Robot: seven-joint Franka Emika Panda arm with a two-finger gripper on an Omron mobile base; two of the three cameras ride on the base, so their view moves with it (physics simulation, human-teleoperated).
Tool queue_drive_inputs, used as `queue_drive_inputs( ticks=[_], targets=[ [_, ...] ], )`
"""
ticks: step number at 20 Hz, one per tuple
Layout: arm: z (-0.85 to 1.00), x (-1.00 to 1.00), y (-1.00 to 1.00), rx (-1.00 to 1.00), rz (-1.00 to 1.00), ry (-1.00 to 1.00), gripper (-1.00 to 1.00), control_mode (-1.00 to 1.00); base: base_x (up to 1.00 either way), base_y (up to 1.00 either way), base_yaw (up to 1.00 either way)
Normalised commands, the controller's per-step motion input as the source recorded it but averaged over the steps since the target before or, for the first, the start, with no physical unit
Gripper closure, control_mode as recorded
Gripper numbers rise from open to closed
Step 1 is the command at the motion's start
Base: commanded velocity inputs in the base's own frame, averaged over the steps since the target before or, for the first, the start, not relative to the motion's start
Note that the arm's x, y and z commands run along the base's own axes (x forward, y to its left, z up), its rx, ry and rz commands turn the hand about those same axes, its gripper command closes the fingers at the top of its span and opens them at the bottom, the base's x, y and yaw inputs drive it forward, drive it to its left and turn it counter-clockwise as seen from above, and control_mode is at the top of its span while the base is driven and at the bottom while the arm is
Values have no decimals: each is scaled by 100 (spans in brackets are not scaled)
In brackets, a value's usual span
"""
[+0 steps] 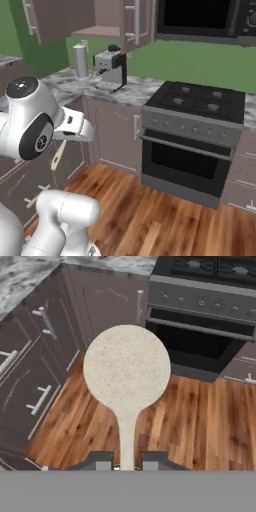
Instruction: Pick up the dish brush and bar soap from the sink, and place them back in the cabinet, and close the cabinet doors.
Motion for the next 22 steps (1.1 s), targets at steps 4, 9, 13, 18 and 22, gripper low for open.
queue_drive_inputs(
  ticks=[4,9,13,18,22],
  targets=[
    [0,0,0,0,0,0,100,100,-14,-77,-45],
    [0,0,0,0,0,0,100,100,-3,-70,-23],
    [0,0,0,0,0,0,100,100,43,-47,-4],
    [0,0,0,0,0,0,100,100,71,-28,-3],
    [0,0,0,0,0,0,100,100,82,-11,-7]
  ],
)
